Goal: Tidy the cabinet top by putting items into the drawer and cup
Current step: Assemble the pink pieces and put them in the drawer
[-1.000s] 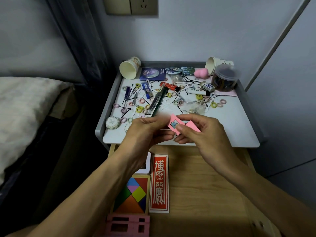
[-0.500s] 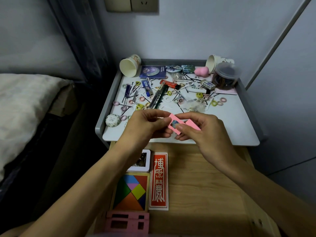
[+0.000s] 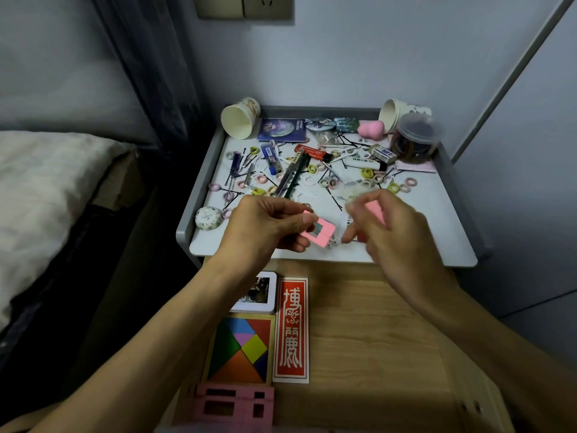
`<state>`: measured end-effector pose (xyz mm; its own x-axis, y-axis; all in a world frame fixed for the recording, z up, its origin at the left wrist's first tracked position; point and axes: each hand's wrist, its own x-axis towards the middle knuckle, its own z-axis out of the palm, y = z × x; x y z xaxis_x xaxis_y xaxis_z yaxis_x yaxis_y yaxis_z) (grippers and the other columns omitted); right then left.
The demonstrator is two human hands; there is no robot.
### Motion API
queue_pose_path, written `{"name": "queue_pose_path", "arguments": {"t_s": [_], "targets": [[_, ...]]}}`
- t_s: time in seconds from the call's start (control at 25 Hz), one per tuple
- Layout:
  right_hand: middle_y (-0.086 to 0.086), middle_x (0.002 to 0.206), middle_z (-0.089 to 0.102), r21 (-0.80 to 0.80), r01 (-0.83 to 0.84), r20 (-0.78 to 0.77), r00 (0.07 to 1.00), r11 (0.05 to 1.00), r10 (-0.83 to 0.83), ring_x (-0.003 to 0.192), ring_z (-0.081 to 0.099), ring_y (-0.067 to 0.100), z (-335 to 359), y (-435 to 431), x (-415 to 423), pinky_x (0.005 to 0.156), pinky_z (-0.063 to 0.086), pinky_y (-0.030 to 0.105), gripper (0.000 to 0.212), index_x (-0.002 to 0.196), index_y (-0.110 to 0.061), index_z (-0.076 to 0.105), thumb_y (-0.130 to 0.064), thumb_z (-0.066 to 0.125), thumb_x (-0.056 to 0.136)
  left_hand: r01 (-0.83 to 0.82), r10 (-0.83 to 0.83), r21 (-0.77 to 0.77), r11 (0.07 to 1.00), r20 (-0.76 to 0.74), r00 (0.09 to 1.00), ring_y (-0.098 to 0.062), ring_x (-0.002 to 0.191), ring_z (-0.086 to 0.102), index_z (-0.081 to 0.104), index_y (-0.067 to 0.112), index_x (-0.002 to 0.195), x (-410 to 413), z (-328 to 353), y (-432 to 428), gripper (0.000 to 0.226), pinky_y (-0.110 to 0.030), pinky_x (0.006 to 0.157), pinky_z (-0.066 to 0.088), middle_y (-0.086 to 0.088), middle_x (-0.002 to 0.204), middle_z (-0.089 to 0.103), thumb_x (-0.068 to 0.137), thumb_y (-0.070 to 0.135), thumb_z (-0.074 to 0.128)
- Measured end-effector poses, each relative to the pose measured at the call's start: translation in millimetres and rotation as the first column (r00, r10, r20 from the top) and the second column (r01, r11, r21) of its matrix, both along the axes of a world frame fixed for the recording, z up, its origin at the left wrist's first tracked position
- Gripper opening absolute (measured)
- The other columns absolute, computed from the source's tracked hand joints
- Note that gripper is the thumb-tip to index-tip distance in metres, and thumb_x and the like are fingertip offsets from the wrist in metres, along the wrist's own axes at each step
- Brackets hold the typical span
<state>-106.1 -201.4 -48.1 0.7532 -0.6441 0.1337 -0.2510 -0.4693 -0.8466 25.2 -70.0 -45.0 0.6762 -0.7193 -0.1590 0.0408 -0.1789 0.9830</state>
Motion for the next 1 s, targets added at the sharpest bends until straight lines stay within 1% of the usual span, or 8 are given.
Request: {"name": "queue_pose_path", "arguments": {"t_s": [0.12, 0.2, 0.36, 0.52, 0.6, 0.68, 0.88, 1.0], "targets": [[-0.004, 0.072, 0.069, -0.031, 0.026, -0.090, 0.996, 0.999, -0.029, 0.058, 0.057, 0.005, 2, -7, 0, 0.063, 0.046, 0.029, 0.035, 0.103, -0.016, 0.062, -0.044, 0.041, 0.098, 0.009, -0.009, 0.018, 1.000, 0.004, 1.000, -0.016, 0.056, 0.065, 0.072, 0.000, 0.098, 0, 0, 0, 0.013, -0.022, 0.057, 0.057, -0.014, 0.081, 0.075, 0.087, 0.003, 0.065], [-0.008, 0.084, 0.068, -0.017, -0.031, -0.156, 0.987, 0.999, 0.028, 0.076, 0.061, 0.004, 2, -7, 0, 0.072, 0.048, 0.026, 0.037, 0.104, -0.016, 0.066, -0.043, 0.042, 0.098, 0.024, -0.024, 0.030, 0.999, 0.007, 1.000, -0.018, 0.057, 0.064, 0.072, -0.001, 0.100, 0, 0, -1, 0.015, -0.023, 0.057, 0.057, -0.015, 0.082, 0.075, 0.087, 0.002, 0.065], [-0.002, 0.120, 0.053, 0.044, -0.134, -0.242, 0.960, 0.990, 0.141, 0.100, 0.051, 0.009, 6, -11, 0, 0.091, 0.040, 0.026, 0.036, 0.135, -0.019, 0.052, -0.029, 0.044, 0.101, 0.040, -0.041, 0.037, 0.998, 0.009, 0.999, -0.020, 0.056, 0.064, 0.071, -0.001, 0.097, -2, -1, -1, 0.012, -0.026, 0.058, 0.059, -0.015, 0.079, 0.075, 0.086, 0.001, 0.067], [-0.011, 0.091, 0.049, 0.122, -0.276, -0.291, 0.908, 0.953, 0.301, 0.072, 0.047, 0.000, 6, -16, -3, 0.074, 0.037, 0.020, 0.035, 0.137, -0.023, 0.047, -0.027, 0.043, 0.102, 0.062, -0.064, 0.063, 0.996, 0.029, 0.998, -0.024, 0.058, 0.064, 0.071, -0.002, 0.097, -3, -4, 0, 0.014, -0.027, 0.058, 0.059, -0.017, 0.079, 0.074, 0.084, 0.003, 0.070], [-0.007, 0.076, 0.056, 0.131, -0.268, -0.210, 0.933, 0.954, 0.291, 0.059, 0.054, 0.005, 6, -16, -3, 0.059, 0.044, 0.021, 0.025, 0.123, -0.019, 0.056, -0.023, 0.052, 0.099, 0.082, -0.087, 0.084, 0.993, 0.050, 0.995, -0.023, 0.059, 0.066, 0.072, 0.000, 0.097, -3, -4, 1, 0.014, -0.028, 0.060, 0.059, -0.014, 0.079, 0.074, 0.084, 0.006, 0.071], [-0.002, 0.075, 0.062, 0.149, -0.202, -0.089, 0.972, 0.968, 0.217, 0.057, 0.064, 0.015, 5, -17, -1, 0.055, 0.050, 0.029, 0.018, 0.111, -0.012, 0.061, -0.018, 0.061, 0.094, 0.088, -0.093, 0.094, 0.992, 0.052, 0.994, -0.022, 0.059, 0.067, 0.072, 0.001, 0.098, -3, -6, 1, 0.016, -0.029, 0.061, 0.060, -0.013, 0.079, 0.074, 0.084, 0.007, 0.071], [-0.012, 0.089, 0.073, -0.075, -0.112, -0.047, 0.993, 0.991, 0.109, 0.083, 0.067, 0.003, -2, -7, 0, 0.073, 0.054, 0.024, 0.022, 0.103, -0.024, 0.075, -0.033, 0.073, 0.083, 0.104, -0.109, 0.097, 0.990, 0.056, 0.992, -0.022, 0.062, 0.068, 0.071, 0.004, 0.107, -5, -9, 0, 0.023, -0.036, 0.068, 0.061, -0.011, 0.080, 0.075, 0.085, 0.009, 0.071], [-0.012, 0.090, 0.072, -0.025, -0.096, -0.021, 0.995, 0.995, 0.095, 0.085, 0.066, -0.001, -3, -2, 3, 0.077, 0.053, 0.017, 0.027, 0.103, -0.024, 0.075, -0.035, 0.075, 0.079, 0.125, -0.133, 0.095, 0.988, 0.078, 0.988, -0.020, 0.061, 0.068, 0.072, 0.009, 0.108, -7, -8, 1, 0.023, -0.034, 0.068, 0.061, -0.010, 0.081, 0.075, 0.086, 0.011, 0.070]]}}
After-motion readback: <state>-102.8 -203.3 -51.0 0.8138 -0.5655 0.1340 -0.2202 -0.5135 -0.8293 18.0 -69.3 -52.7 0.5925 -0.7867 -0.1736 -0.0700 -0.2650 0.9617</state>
